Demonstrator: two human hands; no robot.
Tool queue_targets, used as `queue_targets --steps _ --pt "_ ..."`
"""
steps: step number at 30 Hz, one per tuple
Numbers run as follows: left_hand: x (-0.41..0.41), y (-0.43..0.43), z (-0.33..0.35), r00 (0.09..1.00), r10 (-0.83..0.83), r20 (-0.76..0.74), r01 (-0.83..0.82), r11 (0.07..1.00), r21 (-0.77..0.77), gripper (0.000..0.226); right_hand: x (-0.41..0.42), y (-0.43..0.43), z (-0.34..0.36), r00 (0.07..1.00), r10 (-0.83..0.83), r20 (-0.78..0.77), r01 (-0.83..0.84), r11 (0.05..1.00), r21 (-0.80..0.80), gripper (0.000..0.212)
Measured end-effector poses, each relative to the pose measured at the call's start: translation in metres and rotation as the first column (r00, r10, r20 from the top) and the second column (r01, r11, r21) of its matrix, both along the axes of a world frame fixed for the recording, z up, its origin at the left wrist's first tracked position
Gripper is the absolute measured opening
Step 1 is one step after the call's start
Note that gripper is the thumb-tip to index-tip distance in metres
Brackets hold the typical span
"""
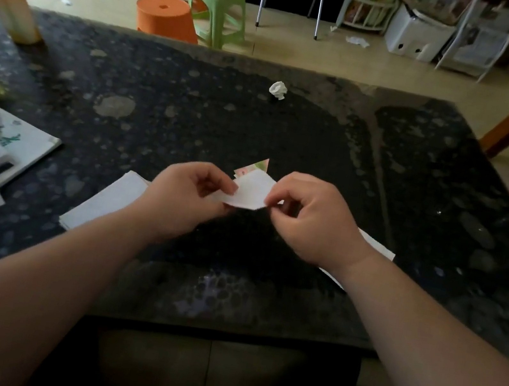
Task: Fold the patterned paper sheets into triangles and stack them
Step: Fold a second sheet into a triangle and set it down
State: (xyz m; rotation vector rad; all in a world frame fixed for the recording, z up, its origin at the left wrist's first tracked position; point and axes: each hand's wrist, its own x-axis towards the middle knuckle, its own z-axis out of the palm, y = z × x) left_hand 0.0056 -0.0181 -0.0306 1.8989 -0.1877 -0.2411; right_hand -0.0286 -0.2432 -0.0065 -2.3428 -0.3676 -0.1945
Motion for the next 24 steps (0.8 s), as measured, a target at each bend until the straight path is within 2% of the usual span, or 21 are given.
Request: queue_targets --steps 2,4,7,9,13,21,24 --pt "-0.007 0.007 -0.007 0.987 -0.137 0.080 0.122 0.977 0.173 0.029 -0.005 -0.001 -0.007 0.997 0.076 -0.024 -0.078 0.989 -0.128 0.014" --pt "-0.016 0.010 -0.012 0.950 -0.291 0.116 0.241 0.916 0.321 0.026 -0.012 0.001 -0.014 0.988 0.129 -0.079 -0.145 0.957 -0.250 0.012" --pt "-0.025 0.014 -0.016 0.883 -0.466 0.048 0.362 0.744 0.562 0.020 -0.024 0.008 -0.019 0.959 0.171 -0.227 -0.250 0.886 -0.390 0.012" --pt "-0.027 0.018 -0.017 0.865 -0.501 0.007 0.380 0.666 0.642 0.019 -0.028 0.013 -0.021 0.938 0.183 -0.295 -0.301 0.853 -0.426 0.014" --pt "-0.030 0.020 -0.017 0.865 -0.502 0.016 0.357 0.638 0.682 0.015 -0.031 0.019 -0.031 0.899 0.164 -0.407 -0.331 0.861 -0.385 0.013" --pt "-0.025 0.026 -0.021 0.889 -0.457 0.037 0.325 0.684 0.653 0.004 -0.027 0.015 -0.039 0.896 0.142 -0.421 -0.250 0.945 -0.213 0.003" --pt "-0.024 0.025 -0.021 0.892 -0.451 0.026 0.324 0.680 0.658 0.003 -0.028 0.016 -0.041 0.894 0.113 -0.434 -0.200 0.967 -0.161 0.006"
